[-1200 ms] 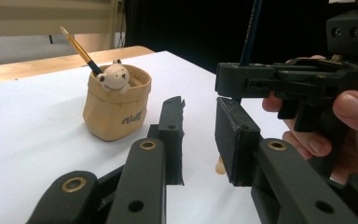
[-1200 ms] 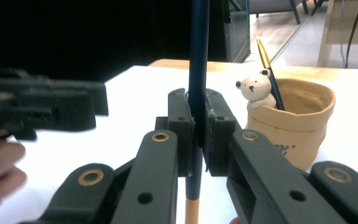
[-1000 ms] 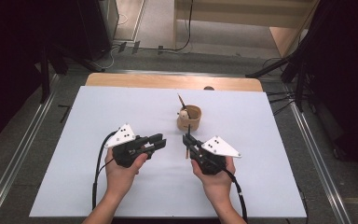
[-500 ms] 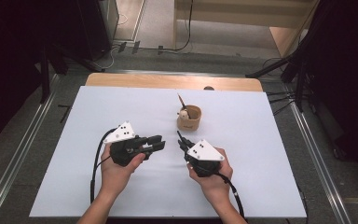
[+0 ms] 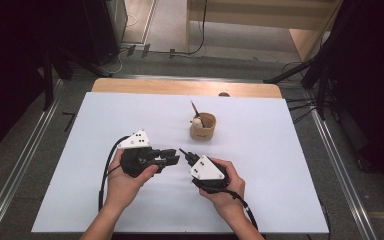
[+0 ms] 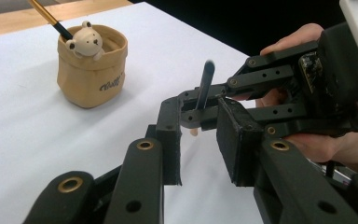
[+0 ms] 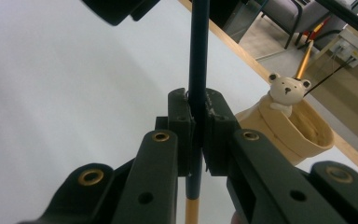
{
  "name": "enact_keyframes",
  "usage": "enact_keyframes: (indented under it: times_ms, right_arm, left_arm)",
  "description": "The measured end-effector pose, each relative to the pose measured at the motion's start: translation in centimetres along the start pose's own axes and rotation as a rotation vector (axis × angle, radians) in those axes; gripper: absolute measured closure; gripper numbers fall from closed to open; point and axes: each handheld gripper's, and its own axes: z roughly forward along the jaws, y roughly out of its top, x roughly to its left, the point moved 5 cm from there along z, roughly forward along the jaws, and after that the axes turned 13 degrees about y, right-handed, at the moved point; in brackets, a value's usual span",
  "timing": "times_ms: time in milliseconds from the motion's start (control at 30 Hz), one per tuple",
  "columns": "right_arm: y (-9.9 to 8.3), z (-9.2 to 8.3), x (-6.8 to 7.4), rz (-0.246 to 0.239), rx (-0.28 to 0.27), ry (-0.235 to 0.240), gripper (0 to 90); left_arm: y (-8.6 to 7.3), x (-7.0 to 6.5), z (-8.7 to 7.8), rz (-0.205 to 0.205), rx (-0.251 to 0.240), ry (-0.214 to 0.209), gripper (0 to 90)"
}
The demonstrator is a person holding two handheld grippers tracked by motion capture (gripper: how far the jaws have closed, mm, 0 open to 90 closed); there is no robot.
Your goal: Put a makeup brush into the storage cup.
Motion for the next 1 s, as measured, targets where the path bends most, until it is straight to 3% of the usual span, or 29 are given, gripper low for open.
enact_keyframes:
  times_ms: [433, 700, 1000]
  right_arm:
    - [-0.1, 1.0, 1.4, -0.116, 0.065, 0.008, 84.8]
    - [0.1, 1.0, 1.6, -0.185, 0.085, -0.036, 84.8]
    - [0.0, 1.0, 1.6, -0.207, 0.095, -0.044, 84.8]
  left_arm:
    - [0.0, 0.0, 0.1, -0.040, 0.059, 0.013, 73.6]
    - [-0.3, 0.0, 0.6, -0.051, 0.107, 0.009, 79.2]
    - [-0.5, -0.1, 0.8, -0.072, 0.124, -0.005, 86.1]
